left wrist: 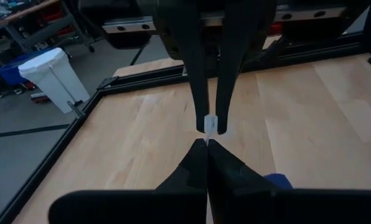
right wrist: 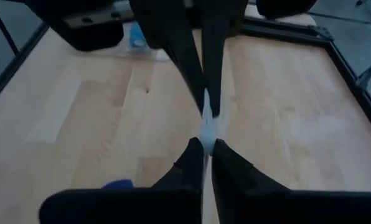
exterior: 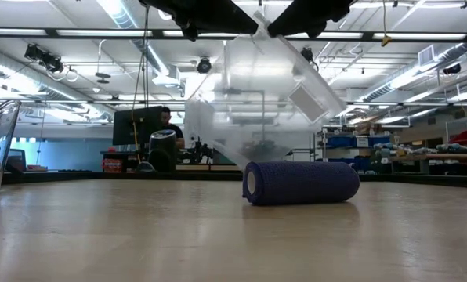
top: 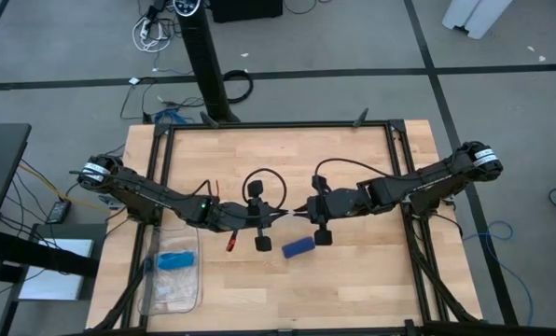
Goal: Roll bandage
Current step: Open the transparent zip bag
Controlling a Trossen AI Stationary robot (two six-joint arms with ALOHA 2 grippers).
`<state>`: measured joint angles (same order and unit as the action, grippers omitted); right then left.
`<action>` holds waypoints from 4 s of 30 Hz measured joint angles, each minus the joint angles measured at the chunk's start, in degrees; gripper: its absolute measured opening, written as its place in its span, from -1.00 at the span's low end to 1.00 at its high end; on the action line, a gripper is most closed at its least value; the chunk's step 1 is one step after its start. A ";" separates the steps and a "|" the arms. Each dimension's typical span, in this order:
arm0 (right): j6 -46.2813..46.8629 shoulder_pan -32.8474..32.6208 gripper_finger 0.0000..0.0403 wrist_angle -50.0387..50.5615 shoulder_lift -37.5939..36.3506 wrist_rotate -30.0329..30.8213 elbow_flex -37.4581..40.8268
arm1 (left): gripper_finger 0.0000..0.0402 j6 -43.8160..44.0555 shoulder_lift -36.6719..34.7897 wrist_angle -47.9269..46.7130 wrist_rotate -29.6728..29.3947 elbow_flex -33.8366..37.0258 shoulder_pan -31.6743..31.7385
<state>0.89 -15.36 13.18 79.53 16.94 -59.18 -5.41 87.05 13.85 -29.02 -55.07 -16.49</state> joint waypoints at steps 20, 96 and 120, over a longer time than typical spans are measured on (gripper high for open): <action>8.23 -1.04 -0.97 14.50 0.02 1.16 0.33 | -1.00 0.00 -5.01 -0.13 -1.35 0.00 -0.07; 14.90 -4.10 -0.74 15.31 -1.81 7.68 0.37 | -1.00 3.91 -8.24 -2.95 -6.95 -0.04 -0.42; 10.78 -9.17 -0.41 7.86 -5.21 17.81 0.13 | -1.00 5.66 -10.56 -7.34 -5.20 -0.04 -0.98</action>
<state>11.68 -24.54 21.04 74.32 34.75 -59.05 0.25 76.49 6.51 -34.22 -55.11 -17.47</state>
